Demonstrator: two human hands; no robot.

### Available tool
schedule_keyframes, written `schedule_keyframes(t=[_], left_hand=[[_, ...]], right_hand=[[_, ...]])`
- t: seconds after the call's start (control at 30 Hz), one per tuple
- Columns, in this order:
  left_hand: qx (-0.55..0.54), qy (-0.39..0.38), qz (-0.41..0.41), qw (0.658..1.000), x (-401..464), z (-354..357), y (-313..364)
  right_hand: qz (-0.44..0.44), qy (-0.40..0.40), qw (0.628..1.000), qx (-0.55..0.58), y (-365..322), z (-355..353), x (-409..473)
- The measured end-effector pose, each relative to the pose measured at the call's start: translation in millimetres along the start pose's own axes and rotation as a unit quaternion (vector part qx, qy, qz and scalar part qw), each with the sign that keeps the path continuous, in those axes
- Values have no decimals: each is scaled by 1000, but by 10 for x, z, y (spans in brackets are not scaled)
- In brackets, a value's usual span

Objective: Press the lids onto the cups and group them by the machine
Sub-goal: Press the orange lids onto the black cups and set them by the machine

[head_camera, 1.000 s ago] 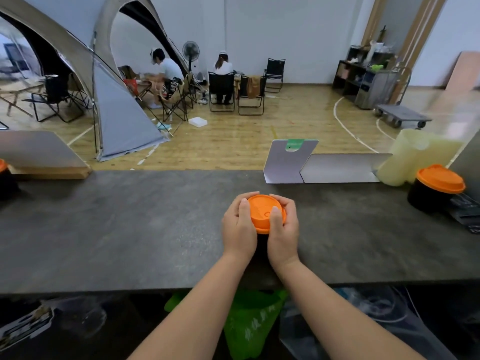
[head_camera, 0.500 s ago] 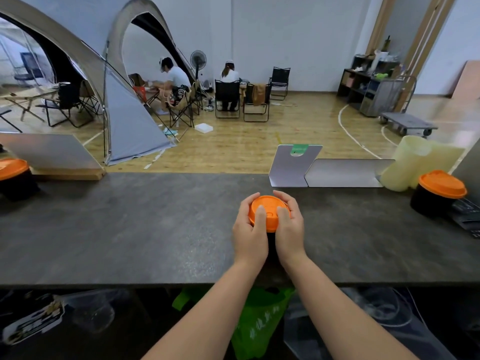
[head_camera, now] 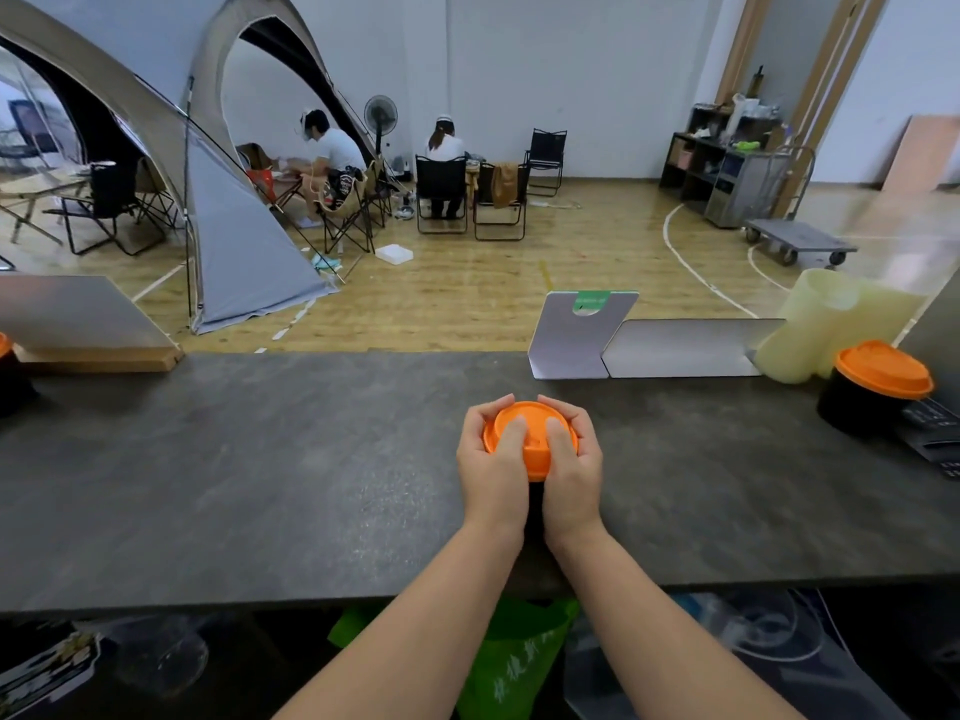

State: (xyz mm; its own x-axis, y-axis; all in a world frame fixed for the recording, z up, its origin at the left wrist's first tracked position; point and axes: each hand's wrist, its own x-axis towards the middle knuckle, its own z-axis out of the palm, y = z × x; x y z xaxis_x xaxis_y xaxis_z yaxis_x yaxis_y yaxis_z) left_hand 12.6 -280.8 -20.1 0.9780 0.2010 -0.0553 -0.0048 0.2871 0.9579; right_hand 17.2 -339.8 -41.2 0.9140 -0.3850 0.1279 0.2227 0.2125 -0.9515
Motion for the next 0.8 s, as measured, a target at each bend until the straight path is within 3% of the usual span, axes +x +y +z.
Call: schedule_keyframes(t=[0.4, 0.6, 0.8], left_hand=[[14, -35, -21, 999, 87, -18, 32], [32, -27, 69, 997, 46, -50, -106], [84, 11, 133, 988, 69, -69, -294]], right_hand=[[53, -39, 998, -5, -9, -69, 98], [9, 17, 999, 30, -44, 41, -8], [-13, 76, 997, -25, 22, 92, -28]])
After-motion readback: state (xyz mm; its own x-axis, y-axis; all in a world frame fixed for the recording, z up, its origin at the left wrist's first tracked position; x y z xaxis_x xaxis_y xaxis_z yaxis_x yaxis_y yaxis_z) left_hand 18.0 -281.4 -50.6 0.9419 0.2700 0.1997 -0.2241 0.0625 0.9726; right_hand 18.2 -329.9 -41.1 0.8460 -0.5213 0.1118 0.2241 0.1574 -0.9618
